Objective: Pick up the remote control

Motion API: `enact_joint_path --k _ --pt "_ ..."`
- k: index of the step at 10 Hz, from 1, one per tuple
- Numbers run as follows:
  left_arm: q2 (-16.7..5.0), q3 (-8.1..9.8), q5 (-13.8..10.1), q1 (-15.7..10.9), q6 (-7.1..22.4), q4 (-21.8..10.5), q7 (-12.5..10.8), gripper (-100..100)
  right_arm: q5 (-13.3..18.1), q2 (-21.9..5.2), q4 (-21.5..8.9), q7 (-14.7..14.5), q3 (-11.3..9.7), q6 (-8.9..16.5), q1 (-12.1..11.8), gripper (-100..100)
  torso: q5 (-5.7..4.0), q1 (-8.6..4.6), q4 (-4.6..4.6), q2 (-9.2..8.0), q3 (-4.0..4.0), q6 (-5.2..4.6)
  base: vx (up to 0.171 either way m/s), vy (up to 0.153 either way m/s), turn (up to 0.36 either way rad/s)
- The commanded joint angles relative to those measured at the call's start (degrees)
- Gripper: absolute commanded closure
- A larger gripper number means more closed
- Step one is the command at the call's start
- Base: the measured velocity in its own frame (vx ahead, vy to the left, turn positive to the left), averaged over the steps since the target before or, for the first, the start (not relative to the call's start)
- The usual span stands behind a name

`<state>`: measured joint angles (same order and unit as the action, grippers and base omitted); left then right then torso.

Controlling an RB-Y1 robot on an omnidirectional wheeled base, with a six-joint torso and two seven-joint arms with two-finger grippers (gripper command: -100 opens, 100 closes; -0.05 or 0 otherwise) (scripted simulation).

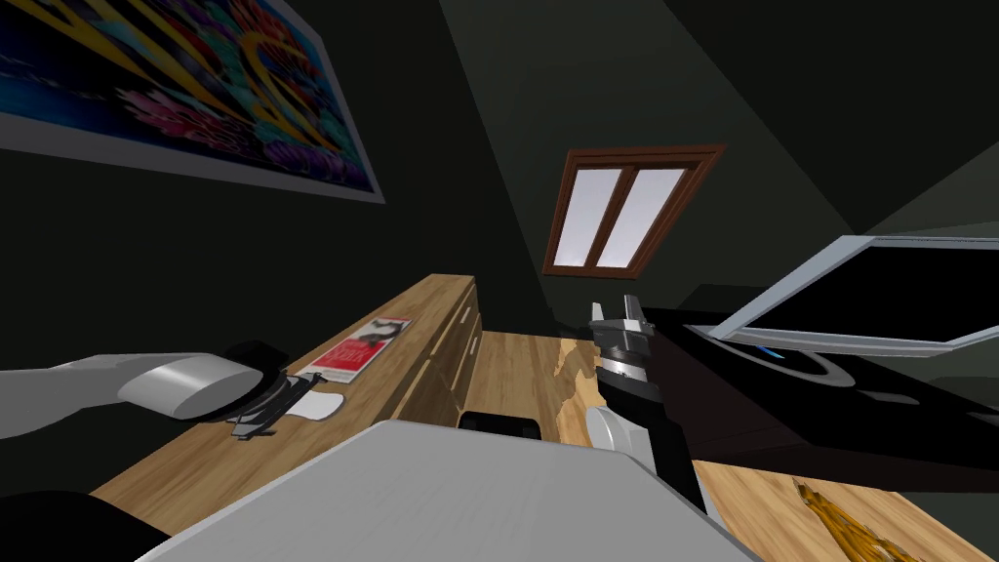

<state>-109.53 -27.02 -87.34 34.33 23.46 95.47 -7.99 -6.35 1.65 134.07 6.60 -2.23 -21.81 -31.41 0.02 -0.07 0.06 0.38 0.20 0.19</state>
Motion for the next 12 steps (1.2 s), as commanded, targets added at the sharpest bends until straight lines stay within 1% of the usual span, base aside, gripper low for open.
enact_joint_path --k 1,2,6,7,8,11,12 --pt "0.0 0.0 0.0 0.0 0.0 0.0 0.0 -100 0.0 0.0 0.0 0.0 0.0 0.0 0.0 0 0.0 0.0 0.0 0.0 0.0 0.0 0.007 -0.001 -0.002" --pt "0.1 -0.04 0.1 0.0 -0.1 0.0 0.0 100 0.0 0.0 0.0 0.0 0.0 0.0 0.0 0 -0.01 -0.01 0.0 -0.01 -0.01 0.0 0.0 0.0 0.0" --pt "0.0 -0.02 0.1 0.0 -0.1 0.0 0.0 100 0.0 0.0 0.0 0.0 0.0 0.0 0.0 0 0.02 0.01 -0.01 -0.05 -0.03 0.01 0.0 0.0 0.0" --pt "0.0 -0.01 0.1 0.0 -0.1 0.0 0.0 0 0.0 0.0 0.0 0.0 0.0 0.0 0.0 0 0.03 0.01 0.0 -0.05 -0.03 0.01 0.0 0.0 0.0" --pt "-1.5 0.08 -1.4 0.0 0.0 0.7 0.2 100 0.0 0.0 0.0 0.0 0.0 0.0 0.0 0 0.03 0.01 0.0 -0.05 -0.03 0.02 -0.01 0.001 0.022" --pt "-5.1 0.27 -3.9 0.0 0.1 2.7 -0.3 100 0.0 0.0 0.0 0.0 0.0 0.0 0.0 0 -0.02 -0.04 -0.01 -0.12 -0.06 0.03 -0.02 0.002 0.023" --pt "-4.6 0.03 -3.7 0.1 -0.2 2.3 -0.1 100 0.0 0.0 0.0 0.0 0.0 0.0 0.0 0 -0.03 -0.05 -0.01 -0.11 -0.05 0.02 -0.007 0.001 0.0"
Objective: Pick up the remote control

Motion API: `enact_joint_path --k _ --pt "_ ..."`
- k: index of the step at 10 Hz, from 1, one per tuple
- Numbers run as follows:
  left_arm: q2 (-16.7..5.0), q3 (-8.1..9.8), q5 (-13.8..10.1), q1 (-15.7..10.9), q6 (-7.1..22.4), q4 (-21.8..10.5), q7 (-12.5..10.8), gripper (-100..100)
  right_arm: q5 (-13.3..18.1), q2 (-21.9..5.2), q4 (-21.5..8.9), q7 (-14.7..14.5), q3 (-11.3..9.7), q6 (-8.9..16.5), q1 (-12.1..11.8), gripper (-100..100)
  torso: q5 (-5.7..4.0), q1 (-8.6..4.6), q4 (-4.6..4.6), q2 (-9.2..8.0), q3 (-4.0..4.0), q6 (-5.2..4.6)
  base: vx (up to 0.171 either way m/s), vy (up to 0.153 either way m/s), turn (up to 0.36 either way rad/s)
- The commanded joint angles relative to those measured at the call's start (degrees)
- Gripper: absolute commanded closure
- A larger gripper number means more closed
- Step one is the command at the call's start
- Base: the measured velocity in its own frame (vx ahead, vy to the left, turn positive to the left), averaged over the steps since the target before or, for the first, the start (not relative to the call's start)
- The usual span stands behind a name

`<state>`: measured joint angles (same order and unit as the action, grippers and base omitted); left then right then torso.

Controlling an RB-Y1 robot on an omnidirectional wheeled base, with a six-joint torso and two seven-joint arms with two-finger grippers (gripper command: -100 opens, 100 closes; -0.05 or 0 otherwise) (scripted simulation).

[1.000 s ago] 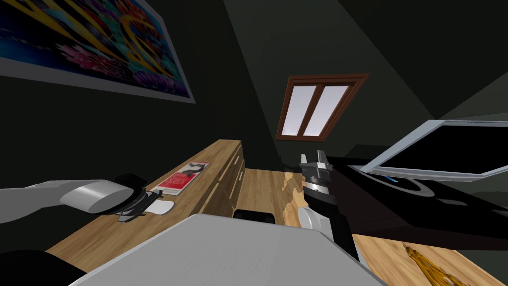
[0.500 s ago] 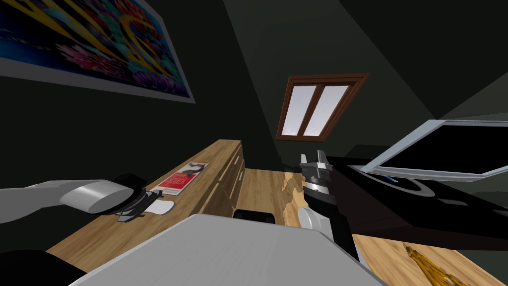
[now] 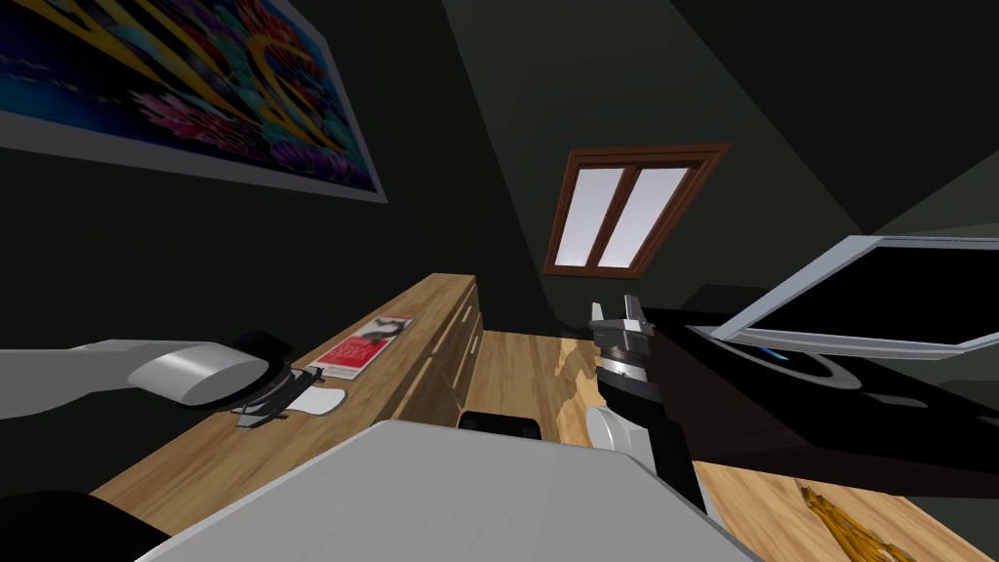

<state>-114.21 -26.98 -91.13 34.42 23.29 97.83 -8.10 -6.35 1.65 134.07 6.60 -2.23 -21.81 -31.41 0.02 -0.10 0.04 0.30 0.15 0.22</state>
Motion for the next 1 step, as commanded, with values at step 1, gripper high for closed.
enact_joint_path --k 1 --pt "0.0 0.0 0.0 0.0 0.0 0.0 0.0 0 0.0 0.0 0.0 0.0 0.0 0.0 0.0 0 0.0 0.0 0.0 0.0 0.0 0.0 0.0 0.0 0.0"
